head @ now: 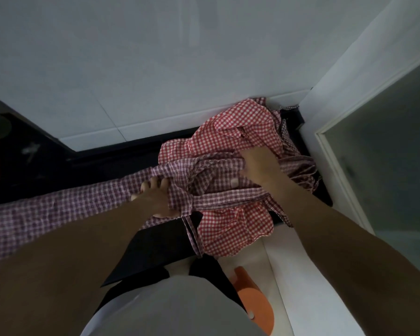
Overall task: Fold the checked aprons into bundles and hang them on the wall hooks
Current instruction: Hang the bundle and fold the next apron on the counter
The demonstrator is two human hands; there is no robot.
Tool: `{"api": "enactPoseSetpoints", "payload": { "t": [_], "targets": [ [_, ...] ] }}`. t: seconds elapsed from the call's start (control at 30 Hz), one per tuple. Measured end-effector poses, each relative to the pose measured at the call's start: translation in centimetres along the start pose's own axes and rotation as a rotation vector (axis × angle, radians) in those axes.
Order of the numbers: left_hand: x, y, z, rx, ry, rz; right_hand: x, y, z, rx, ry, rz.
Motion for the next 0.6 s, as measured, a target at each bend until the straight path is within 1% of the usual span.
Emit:
{"api": "enactPoseSetpoints", "payload": {
  "t": [0.03,0.07,0.13,0.17,0.2,0.23,0.27,0.3,0.33,0.37,0.4,0.43,0.53,0.6],
  "targets": [
    [0.1,-0.4,0.1,-0.003,-0.015,-0.008,1.4,-0.1,0.3,0.031,-0.007,-0.035],
    [0.1,-0.6,0.2,-0.008,-0.026,-0.016,3.1,-0.2,0.7,0.07,-0.021,-0.12],
    [0.2,-0.9,0.2,-0.013,-0.056,-0.017,7.1,-1.3,1.5,0.201,-0.077,-0.407],
    [0.3,-0.9,0.2,-0.014,-0.066,-0.02,8.0,-1.9,1.2,0.223,-0.097,-0.508],
    [0.3,-0.9,0.1,-0.017,-0.08,-0.023,8.3,-2.1,0.5,0.186,-0.106,-0.559],
    [0.2,-0.8,0.1,-0.018,-0.085,-0.022,7.9,-2.0,-0.8,0.076,-0.069,-0.52],
    [0.3,-0.9,0.1,-0.02,-0.085,-0.022,7.6,-1.7,-2.4,-0.068,0.017,-0.46],
    [0.3,-1.0,0.1,-0.021,-0.084,-0.019,7.0,-1.5,-4.3,-0.229,0.132,-0.348],
    [0.2,-1.0,0.1,-0.021,-0.081,-0.016,6.2,-1.6,-5.6,-0.366,0.229,-0.183],
    [0.2,-1.0,0.2,-0.021,-0.079,-0.012,5.5,-1.8,-6.6,-0.439,0.288,-0.017],
    [0.3,-1.0,0.2,-0.024,-0.077,-0.007,5.1,-2.1,-6.9,-0.45,0.324,0.094],
    [0.3,-0.9,0.2,-0.031,-0.074,-0.001,5.0,-2.5,-6.8,-0.416,0.346,0.131],
    [0.3,-0.3,0.3,-0.064,-0.058,0.012,5.6,-2.3,-4.5,-0.121,0.324,0.042],
    [0.4,-0.2,0.4,-0.073,-0.053,0.022,4.4,-1.4,-3.7,-0.028,0.261,0.057]
  ]
}}
Point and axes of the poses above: each hand's wrist, its own y-axis towards the middle knuckle, its own x-axis out of the back of the hand, z = x × y, the point moved 6 cm from there along y, towards the middle knuckle, and after that the axes turned 4 degrees about x, right-handed, at the moved point
